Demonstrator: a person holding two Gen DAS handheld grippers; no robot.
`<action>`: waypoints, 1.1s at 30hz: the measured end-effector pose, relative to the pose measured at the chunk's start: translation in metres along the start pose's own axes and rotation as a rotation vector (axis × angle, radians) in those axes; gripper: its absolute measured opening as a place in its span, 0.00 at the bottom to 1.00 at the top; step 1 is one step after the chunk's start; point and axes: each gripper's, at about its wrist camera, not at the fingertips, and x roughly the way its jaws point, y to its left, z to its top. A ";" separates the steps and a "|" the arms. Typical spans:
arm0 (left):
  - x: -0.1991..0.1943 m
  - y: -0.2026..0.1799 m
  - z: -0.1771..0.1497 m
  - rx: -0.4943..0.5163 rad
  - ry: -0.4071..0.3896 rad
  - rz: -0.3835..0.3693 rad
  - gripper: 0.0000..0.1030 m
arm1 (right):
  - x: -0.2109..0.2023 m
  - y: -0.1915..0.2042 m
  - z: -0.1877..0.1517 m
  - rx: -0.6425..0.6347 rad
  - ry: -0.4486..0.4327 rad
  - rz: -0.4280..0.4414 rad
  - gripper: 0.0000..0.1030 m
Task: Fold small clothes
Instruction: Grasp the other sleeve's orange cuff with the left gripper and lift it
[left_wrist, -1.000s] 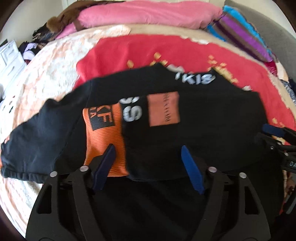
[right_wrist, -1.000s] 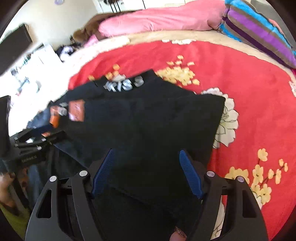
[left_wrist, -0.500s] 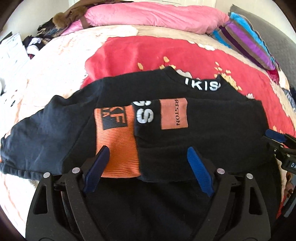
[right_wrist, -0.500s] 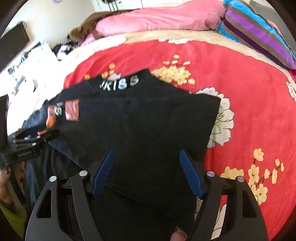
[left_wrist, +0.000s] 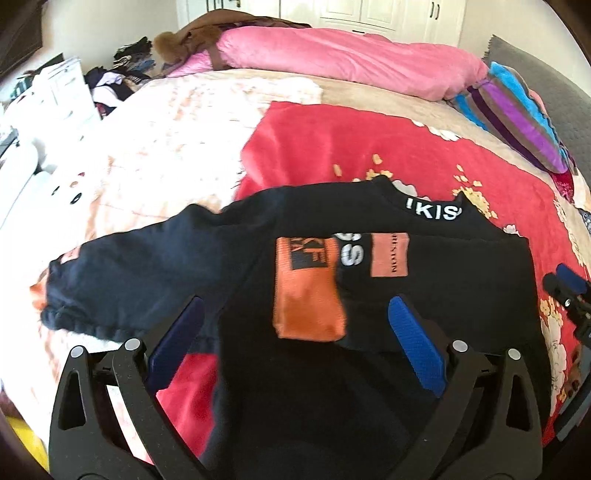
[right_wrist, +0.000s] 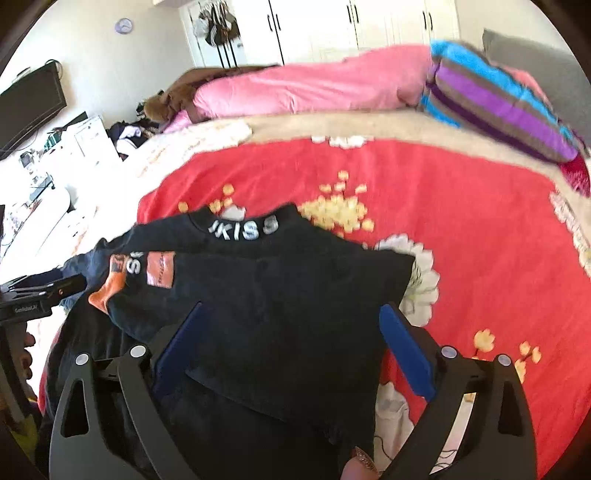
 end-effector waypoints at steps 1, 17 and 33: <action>-0.003 0.003 -0.001 -0.005 0.001 0.002 0.91 | -0.004 0.002 0.001 -0.005 -0.017 -0.003 0.94; -0.015 0.068 -0.004 -0.136 -0.054 0.127 0.91 | -0.028 0.034 0.012 -0.030 -0.080 -0.034 0.96; -0.013 0.170 -0.015 -0.429 -0.041 0.161 0.91 | -0.008 0.130 0.014 -0.103 -0.019 0.048 0.96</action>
